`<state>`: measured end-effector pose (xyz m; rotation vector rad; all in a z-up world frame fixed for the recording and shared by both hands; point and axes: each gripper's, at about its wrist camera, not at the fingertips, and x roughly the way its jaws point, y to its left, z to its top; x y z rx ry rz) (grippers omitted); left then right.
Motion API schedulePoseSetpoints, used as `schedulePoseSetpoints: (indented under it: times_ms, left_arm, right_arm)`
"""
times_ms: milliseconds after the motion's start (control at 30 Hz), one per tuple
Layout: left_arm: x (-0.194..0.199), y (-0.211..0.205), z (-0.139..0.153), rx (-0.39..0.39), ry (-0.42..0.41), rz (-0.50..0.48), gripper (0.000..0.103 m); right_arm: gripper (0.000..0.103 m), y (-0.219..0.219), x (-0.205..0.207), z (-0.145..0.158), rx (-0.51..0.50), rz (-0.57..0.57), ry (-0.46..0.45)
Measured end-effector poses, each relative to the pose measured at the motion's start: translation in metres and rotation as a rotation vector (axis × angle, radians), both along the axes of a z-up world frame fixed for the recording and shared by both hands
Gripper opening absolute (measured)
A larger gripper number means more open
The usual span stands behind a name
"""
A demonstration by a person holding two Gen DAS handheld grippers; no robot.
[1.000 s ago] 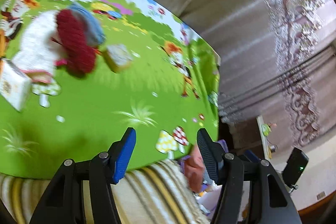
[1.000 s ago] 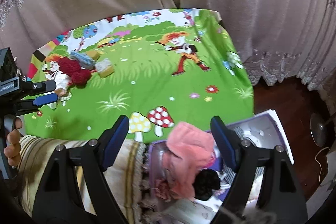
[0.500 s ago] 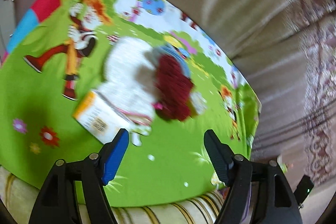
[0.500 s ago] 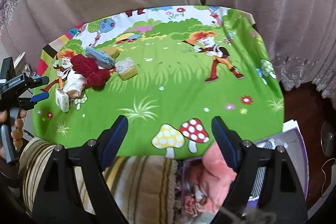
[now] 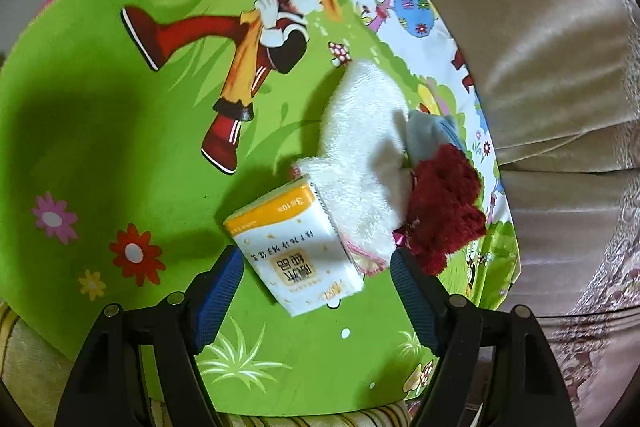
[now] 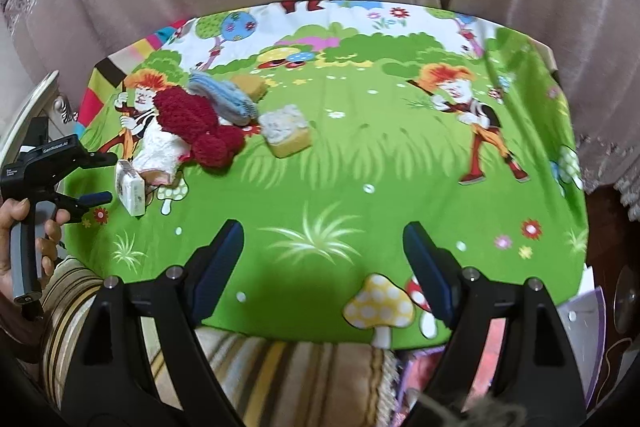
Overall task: Organize soft objects
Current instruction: 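Grasp the white-and-yellow tissue pack with the left tool while the right tool grasps the red knit toy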
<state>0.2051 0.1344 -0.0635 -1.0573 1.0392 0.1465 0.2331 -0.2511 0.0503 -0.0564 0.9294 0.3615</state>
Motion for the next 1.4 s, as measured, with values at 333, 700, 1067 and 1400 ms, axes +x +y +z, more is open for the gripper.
schedulePoseSetpoints:
  times_ms: [333,700,1067,1400]
  left_arm:
    - [0.01,-0.004,-0.019,-0.02,0.054,0.023,0.077]
    - [0.012,-0.013,-0.015,0.103,0.017,-0.025,0.063]
    - [-0.009,-0.011,0.004,0.127,-0.094,0.019,0.062]
    - [-0.011,-0.014,0.012,0.173,-0.133,0.015,0.062]
  right_arm:
    - [0.084,0.064,0.02,-0.009,-0.012,0.129,-0.03]
    - [0.084,0.135,0.046,-0.035,-0.038,0.281,-0.043]
    - [0.084,0.183,0.08,-0.064,-0.072,0.322,-0.045]
    - [0.035,0.189,0.088,-0.072,-0.058,0.342,-0.04]
